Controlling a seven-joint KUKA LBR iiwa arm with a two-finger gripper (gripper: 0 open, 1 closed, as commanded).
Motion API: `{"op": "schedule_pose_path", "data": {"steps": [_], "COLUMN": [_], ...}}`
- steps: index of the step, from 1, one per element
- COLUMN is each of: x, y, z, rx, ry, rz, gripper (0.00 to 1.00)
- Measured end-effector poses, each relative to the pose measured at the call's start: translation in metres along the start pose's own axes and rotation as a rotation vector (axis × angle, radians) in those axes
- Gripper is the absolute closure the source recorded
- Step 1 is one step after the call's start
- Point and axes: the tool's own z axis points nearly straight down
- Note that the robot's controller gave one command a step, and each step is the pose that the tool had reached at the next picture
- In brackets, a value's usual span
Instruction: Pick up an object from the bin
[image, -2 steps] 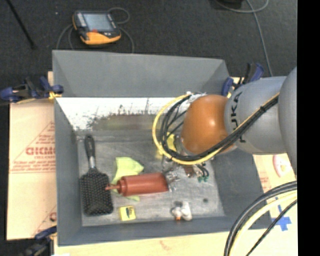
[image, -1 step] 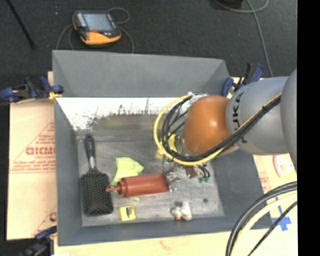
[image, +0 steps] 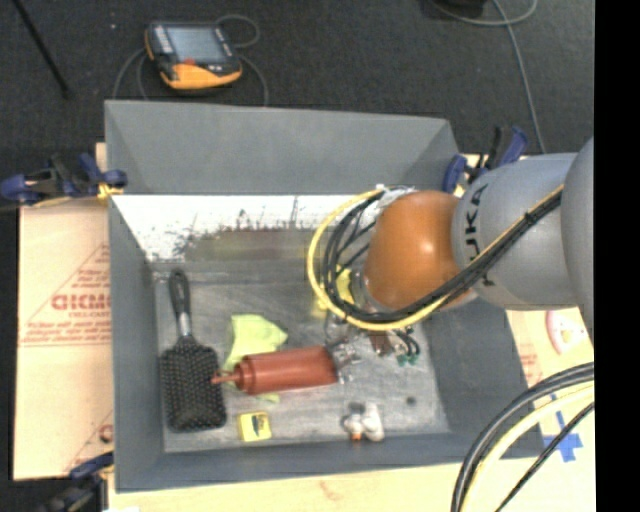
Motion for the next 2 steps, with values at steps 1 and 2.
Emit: {"op": "schedule_pose_path", "data": {"steps": [1, 2], "x": [0.0000, 0.0000], "y": [0.0000, 0.0000], "z": [0.0000, 0.0000], "rx": [0.000, 0.000], "ry": [0.000, 0.000], "rz": [0.000, 0.000], "gripper": [1.00, 1.00]}}
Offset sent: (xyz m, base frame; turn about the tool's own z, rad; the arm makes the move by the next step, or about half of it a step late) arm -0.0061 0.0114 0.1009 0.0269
